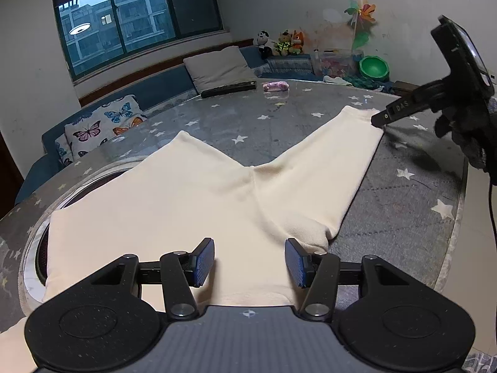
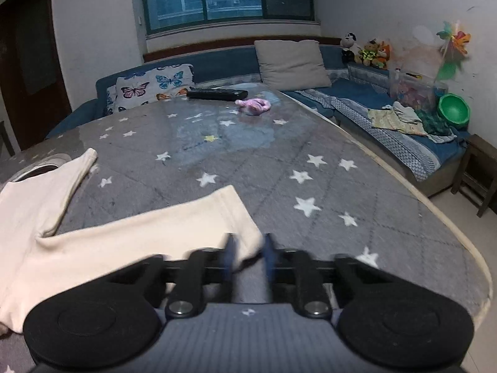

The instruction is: Fold clothes

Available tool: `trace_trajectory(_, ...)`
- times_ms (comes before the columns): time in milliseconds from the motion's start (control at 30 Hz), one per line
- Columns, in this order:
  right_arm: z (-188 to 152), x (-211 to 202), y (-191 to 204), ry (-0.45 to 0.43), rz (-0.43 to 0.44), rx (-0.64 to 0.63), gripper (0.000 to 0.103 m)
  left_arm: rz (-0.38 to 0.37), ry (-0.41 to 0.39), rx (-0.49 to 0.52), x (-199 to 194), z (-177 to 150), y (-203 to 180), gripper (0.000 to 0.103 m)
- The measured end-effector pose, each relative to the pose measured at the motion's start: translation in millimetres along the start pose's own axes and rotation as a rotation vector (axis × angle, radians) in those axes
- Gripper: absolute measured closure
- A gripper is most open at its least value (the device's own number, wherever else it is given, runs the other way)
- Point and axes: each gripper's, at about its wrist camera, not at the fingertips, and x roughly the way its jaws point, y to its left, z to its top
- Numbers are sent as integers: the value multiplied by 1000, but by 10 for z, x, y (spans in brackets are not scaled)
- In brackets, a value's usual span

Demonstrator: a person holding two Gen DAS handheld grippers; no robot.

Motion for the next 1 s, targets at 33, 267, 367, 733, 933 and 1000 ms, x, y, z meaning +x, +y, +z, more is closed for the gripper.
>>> trace_trajectory(33, 23, 11, 17, -6, -2, -8, 95, -1, 0, 2, 2, -1, -2, 49)
trace_trajectory(267, 99, 167, -25, -5, -13, 1, 95, -7, -3, 10, 11, -3, -6, 49)
trace_trajectory(367, 86, 190, -52, -10, 0, 28, 95, -8, 0, 10, 7, 7, -6, 49)
trace_trajectory(733, 668, -525, 289, -144, 182, -31, 95, -22, -23, -12, -33, 21, 5, 49)
trace_trajectory(933, 967, -995, 1026, -223, 365, -213, 95, 21, -61, -70, -268, -63, 201, 49)
trace_trajectory(1000, 988, -1081, 1340, -229, 431, -282, 95, 52, -69, -96, -371, -129, 305, 49)
